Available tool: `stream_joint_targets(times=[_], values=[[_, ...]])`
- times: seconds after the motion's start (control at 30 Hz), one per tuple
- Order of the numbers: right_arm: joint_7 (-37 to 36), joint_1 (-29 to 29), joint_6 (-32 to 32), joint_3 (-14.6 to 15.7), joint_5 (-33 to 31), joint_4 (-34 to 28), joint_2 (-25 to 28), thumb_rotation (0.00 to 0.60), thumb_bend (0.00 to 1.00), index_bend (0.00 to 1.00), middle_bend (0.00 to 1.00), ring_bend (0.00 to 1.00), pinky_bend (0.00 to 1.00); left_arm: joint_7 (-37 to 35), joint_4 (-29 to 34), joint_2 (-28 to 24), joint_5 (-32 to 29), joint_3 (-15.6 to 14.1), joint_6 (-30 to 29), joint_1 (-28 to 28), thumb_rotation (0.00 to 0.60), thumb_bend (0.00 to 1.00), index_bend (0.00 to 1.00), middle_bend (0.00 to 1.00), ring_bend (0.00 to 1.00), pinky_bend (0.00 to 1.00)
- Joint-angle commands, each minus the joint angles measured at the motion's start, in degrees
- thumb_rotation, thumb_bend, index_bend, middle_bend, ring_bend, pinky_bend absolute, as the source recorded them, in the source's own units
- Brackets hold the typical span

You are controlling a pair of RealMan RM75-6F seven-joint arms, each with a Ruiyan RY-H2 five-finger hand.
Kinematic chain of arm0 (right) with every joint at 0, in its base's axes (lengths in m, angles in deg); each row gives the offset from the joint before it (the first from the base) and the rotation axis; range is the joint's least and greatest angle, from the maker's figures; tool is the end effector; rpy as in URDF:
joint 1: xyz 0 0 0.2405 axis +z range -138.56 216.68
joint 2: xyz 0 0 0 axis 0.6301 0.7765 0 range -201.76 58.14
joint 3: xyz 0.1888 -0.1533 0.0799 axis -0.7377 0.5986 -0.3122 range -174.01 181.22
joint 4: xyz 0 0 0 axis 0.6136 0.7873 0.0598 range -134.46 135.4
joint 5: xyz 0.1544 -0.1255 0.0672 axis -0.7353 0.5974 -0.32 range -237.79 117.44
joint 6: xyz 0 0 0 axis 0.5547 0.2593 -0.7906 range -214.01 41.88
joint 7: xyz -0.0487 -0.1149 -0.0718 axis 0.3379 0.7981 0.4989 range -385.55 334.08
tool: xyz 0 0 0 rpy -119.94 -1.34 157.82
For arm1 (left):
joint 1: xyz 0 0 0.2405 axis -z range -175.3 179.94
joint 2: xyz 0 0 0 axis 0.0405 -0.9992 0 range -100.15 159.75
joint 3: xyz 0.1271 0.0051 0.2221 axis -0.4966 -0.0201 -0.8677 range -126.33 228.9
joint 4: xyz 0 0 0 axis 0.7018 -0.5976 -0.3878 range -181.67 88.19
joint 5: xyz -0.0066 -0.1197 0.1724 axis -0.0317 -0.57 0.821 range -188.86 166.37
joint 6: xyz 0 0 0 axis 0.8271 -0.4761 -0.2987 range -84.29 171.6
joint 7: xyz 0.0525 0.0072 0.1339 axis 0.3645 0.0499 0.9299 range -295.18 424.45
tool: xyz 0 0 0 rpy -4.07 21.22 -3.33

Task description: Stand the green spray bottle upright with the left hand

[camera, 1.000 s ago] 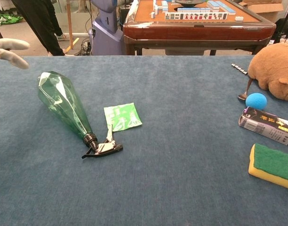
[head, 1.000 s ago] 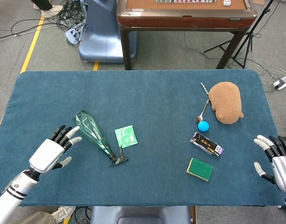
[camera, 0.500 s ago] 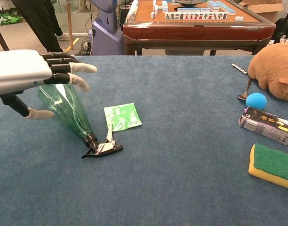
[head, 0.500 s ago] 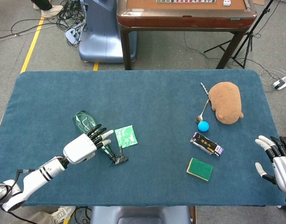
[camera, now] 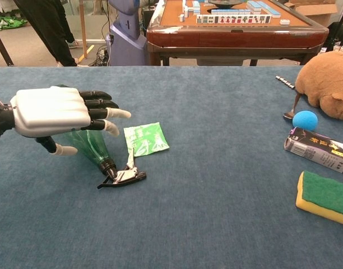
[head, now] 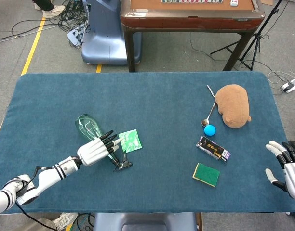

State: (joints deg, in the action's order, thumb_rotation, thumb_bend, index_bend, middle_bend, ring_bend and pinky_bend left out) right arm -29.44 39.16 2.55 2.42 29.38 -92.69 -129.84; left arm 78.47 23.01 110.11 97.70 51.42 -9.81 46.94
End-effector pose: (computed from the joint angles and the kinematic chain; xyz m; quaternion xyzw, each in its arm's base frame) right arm -0.3191 -0.1490 0.1921 0.5955 -0.3811 0.3778 0.5978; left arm -0.1841 0.3363 0.0089 -0.9066 0.0106 -0.2635 0.3294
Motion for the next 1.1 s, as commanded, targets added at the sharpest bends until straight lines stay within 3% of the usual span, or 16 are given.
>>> stream_joint_targets(times=[0.03, 0.47, 0.6, 0.7, 0.9, 1.1], values=[[-0.03, -0.02, 0.02, 0.01, 0.03, 0.02, 0.0, 0.6, 0.33, 0.21, 0.17, 0.07, 0.06, -0.89, -1.29, 0.92, -0.46, -0.59, -0.53, 0.56, 0.6, 0.31, 0.18, 0.0, 0.0, 0.0], [-0.35, -0.61, 0.59, 0.12, 0.01, 0.14, 0.15, 0.6, 0.33, 0.21, 0.17, 0.07, 0.06, 0.46, -5.46, 3.67, -1.69, -2.71, -0.12, 2.34, 0.6, 0.31, 0.24, 0.07, 0.0, 0.0], [-0.45, -0.69, 0.63, 0.16, 0.08, 0.16, 0.11, 0.6, 0.33, 0.21, 0.17, 0.07, 0.06, -0.02, -6.88, 4.97, -1.84, -3.4, -0.68, 2.57, 0.6, 0.31, 0.33, 0.17, 0.0, 0.0], [-0.59, -0.79, 0.76, 0.18, 0.15, 0.2, 0.12, 0.6, 0.33, 0.22, 0.17, 0.07, 0.06, -1.85, -8.75, 6.17, -1.2, -3.73, -3.37, 2.66, 0.6, 0.31, 0.42, 0.28, 0.06, 0.02], [-0.8, -1.29, 1.63, 0.21, 0.42, 0.12, 0.41, 0.6, 0.33, 0.21, 0.17, 0.07, 0.06, -6.67, -11.5, 6.83, -1.13, -3.39, -9.33, 2.57, 0.6, 0.31, 0.51, 0.4, 0.15, 0.08], [-1.24, -1.6, 2.17, 0.29, 0.76, 0.27, 0.4, 0.6, 0.33, 0.21, 0.17, 0.07, 0.06, -17.6, -6.87, 5.56, -6.43, -0.88, -12.95, 1.21, 0.6, 0.31, 0.58, 0.47, 0.22, 0.15]])
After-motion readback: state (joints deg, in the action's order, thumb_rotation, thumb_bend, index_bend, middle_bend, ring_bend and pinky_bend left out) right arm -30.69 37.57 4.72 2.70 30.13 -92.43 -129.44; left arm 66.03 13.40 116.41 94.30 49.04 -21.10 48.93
